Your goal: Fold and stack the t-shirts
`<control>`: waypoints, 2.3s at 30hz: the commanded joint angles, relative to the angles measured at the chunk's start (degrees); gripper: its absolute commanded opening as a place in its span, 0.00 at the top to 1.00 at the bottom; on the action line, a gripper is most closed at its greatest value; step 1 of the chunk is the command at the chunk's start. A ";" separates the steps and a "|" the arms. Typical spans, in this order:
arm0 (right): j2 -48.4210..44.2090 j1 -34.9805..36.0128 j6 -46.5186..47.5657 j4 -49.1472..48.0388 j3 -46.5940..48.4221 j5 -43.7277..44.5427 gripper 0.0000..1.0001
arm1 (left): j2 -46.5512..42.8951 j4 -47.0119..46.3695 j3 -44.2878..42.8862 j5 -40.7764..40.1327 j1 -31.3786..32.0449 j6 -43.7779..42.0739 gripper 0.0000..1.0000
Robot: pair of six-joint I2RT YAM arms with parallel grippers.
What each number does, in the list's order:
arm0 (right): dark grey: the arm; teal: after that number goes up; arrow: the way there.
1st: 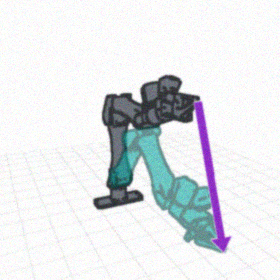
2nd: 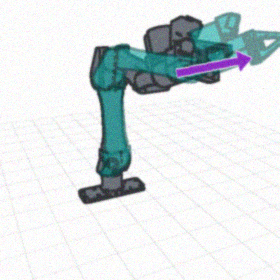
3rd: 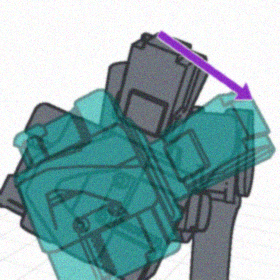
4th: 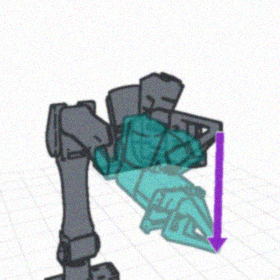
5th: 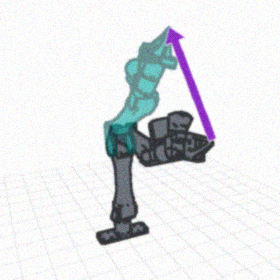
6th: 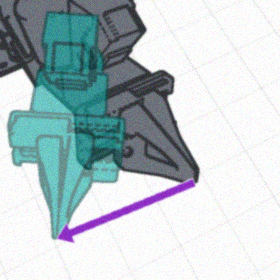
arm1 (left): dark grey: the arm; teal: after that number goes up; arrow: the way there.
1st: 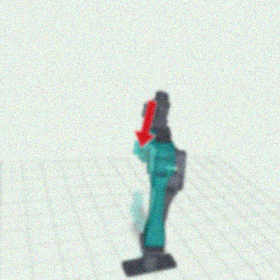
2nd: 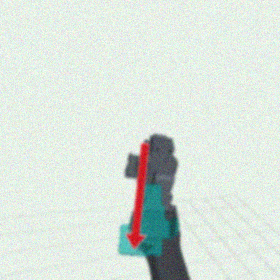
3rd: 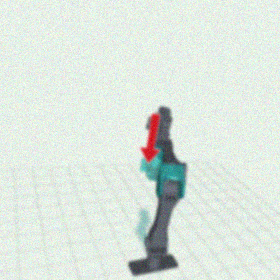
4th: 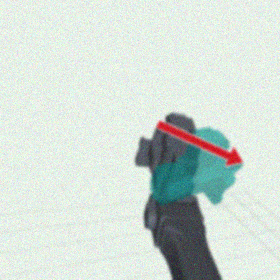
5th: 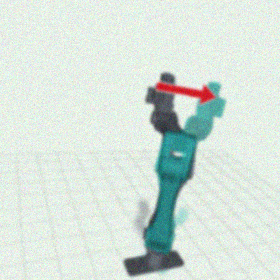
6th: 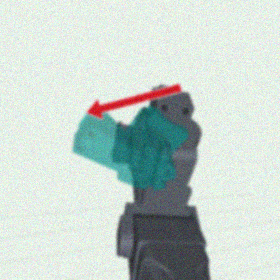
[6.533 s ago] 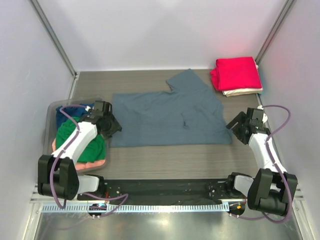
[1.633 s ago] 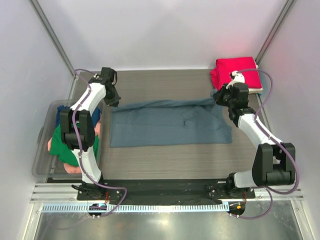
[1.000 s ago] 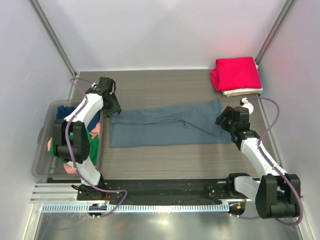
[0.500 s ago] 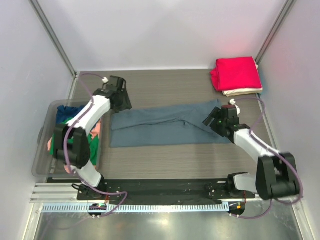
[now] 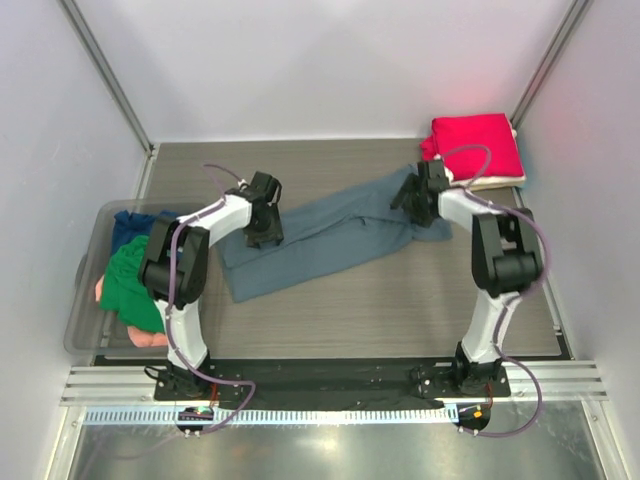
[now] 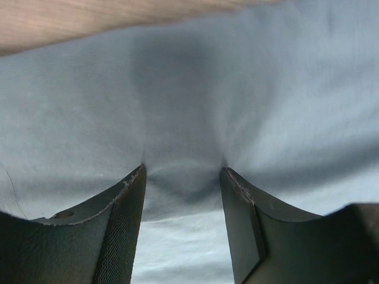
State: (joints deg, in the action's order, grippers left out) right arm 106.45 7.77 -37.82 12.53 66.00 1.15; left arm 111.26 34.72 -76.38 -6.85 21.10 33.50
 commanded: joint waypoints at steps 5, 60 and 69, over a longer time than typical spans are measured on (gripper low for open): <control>26.42 2.33 5.39 12.07 34.40 -8.08 0.28 | -7.63 -2.63 13.88 6.05 8.85 9.91 0.44; -69.93 18.94 -17.01 32.26 -36.99 0.94 0.11 | -43.24 -12.39 41.31 -13.97 58.52 41.29 0.45; -72.80 23.87 -21.15 36.60 -41.21 -0.44 0.20 | -40.07 -14.68 43.86 -18.37 60.64 48.24 0.49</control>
State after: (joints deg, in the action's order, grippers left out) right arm 30.52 30.24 -56.66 49.10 25.65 -0.12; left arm 71.16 22.98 -32.88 -20.53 81.41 78.11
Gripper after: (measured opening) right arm 0.801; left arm 0.516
